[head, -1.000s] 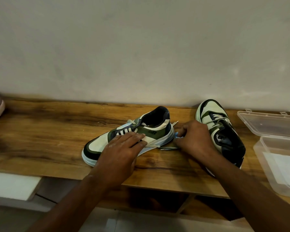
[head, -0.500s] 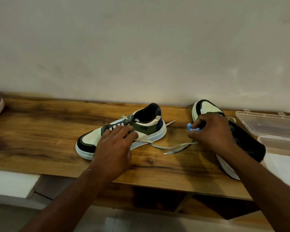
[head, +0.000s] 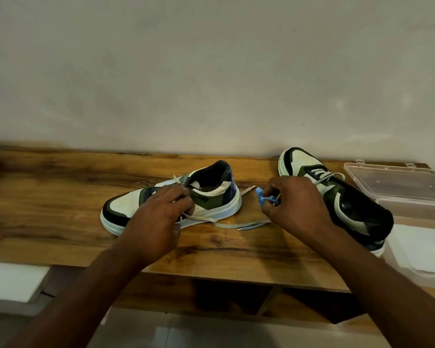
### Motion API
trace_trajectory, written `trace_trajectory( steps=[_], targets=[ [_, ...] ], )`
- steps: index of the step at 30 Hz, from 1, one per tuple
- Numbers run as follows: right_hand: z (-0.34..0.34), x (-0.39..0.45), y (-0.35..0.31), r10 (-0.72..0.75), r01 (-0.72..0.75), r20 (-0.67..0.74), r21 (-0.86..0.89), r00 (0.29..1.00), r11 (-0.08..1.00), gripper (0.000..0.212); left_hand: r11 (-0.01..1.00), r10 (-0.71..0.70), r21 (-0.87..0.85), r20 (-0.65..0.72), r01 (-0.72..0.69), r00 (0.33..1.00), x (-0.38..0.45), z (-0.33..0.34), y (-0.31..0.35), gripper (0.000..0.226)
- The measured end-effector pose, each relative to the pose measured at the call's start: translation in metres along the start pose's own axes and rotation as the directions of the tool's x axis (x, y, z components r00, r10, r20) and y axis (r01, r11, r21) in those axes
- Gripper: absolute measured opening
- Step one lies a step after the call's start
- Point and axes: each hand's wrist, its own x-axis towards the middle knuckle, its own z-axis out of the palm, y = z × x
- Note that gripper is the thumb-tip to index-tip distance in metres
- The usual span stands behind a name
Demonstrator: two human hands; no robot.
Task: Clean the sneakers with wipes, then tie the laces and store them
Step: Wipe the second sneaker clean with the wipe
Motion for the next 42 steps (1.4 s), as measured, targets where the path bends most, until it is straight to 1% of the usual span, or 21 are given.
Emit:
trace_trajectory(
  steps=[2,4,6,9,11,13,15,17,19,20,22,24,26,28,31,33,35,38,42],
  targets=[
    [0.001,0.0,0.001,-0.002,0.001,0.026,0.036,1.0,0.999,0.016,0.999,0.031,-0.017,0.035,-0.03,0.999,-0.002,-0.005,-0.006,0.048],
    [0.002,0.0,0.003,0.008,-0.012,0.093,0.043,0.996,0.999,0.016,0.999,0.042,-0.015,0.049,-0.041,0.998,-0.004,-0.009,-0.011,0.048],
    [0.002,0.0,0.003,0.033,-0.038,0.161,0.028,0.986,0.999,0.014,0.999,0.037,-0.007,0.04,-0.036,0.999,-0.006,-0.01,-0.014,0.051],
    [0.0,0.001,0.002,0.05,-0.053,0.204,0.012,0.978,0.999,0.013,0.999,0.044,0.024,0.008,-0.045,0.999,-0.007,-0.008,-0.012,0.051],
    [-0.003,0.003,0.002,0.048,-0.048,0.217,-0.007,0.975,0.999,0.014,0.999,0.025,0.047,-0.024,-0.024,0.999,-0.007,-0.006,-0.011,0.047],
    [-0.004,0.004,0.001,0.041,-0.033,0.173,-0.045,0.984,0.998,0.013,0.998,-0.007,0.054,-0.069,0.011,0.998,-0.007,-0.004,-0.007,0.039],
    [-0.002,0.003,-0.004,0.005,-0.003,0.077,-0.021,0.997,1.0,0.012,0.998,-0.028,0.061,-0.112,0.035,0.993,-0.007,-0.001,-0.001,0.032],
    [0.005,0.002,-0.015,0.012,-0.005,-0.047,0.154,0.999,0.988,0.012,0.997,-0.03,0.06,-0.159,0.04,0.987,-0.006,0.005,0.007,0.03],
    [0.015,0.001,-0.028,0.107,-0.051,-0.129,0.375,0.986,0.926,0.012,0.999,-0.032,0.037,-0.212,0.04,0.977,-0.004,0.011,0.016,0.029],
    [0.02,0.001,-0.034,0.165,-0.088,-0.13,0.459,0.978,0.884,0.012,0.999,-0.038,0.023,-0.238,0.045,0.971,-0.003,0.014,0.02,0.029],
    [0.031,-0.001,-0.044,0.246,-0.141,-0.113,0.563,0.963,0.814,0.014,0.998,-0.057,0.005,-0.273,0.061,0.96,0.0,0.019,0.028,0.029],
    [0.038,-0.005,-0.051,0.278,-0.14,-0.124,0.631,0.953,0.763,0.015,0.997,-0.074,-0.003,-0.29,0.076,0.954,0.003,0.023,0.035,0.032],
    [0.042,-0.01,-0.055,0.255,-0.104,-0.145,0.646,0.956,0.756,0.014,0.994,-0.113,-0.019,-0.296,0.112,0.949,0.004,0.027,0.039,0.043],
    [0.045,-0.017,-0.059,0.191,-0.037,-0.19,0.608,0.963,0.793,0.015,0.989,-0.15,-0.04,-0.301,0.145,0.942,0.006,0.028,0.039,0.05],
    [0.047,-0.024,-0.064,0.075,0.096,-0.29,0.531,0.954,0.842,0.014,0.986,-0.165,-0.055,-0.319,0.155,0.933,0.009,0.026,0.04,0.041],
    [0.05,-0.025,-0.063,0.05,0.13,-0.325,0.509,0.944,0.851,0.014,0.985,-0.169,-0.072,-0.342,0.154,0.924,0.011,0.024,0.04,0.034],
    [0.054,-0.024,-0.06,0.102,0.07,-0.294,0.523,0.95,0.849,0.014,0.983,-0.181,-0.087,-0.353,0.16,0.918,0.012,0.025,0.04,0.029],
    [0.055,-0.02,-0.058,0.238,-0.102,-0.16,0.586,0.958,0.804,0.015,0.982,-0.188,-0.086,-0.348,0.169,0.919,0.012,0.025,0.04,0.028],
    [0.052,-0.012,-0.056,0.384,-0.269,-0.054,0.625,0.922,0.733,0.015,0.98,-0.198,-0.074,-0.336,0.183,0.921,0.011,0.025,0.039,0.025]
  ],
)
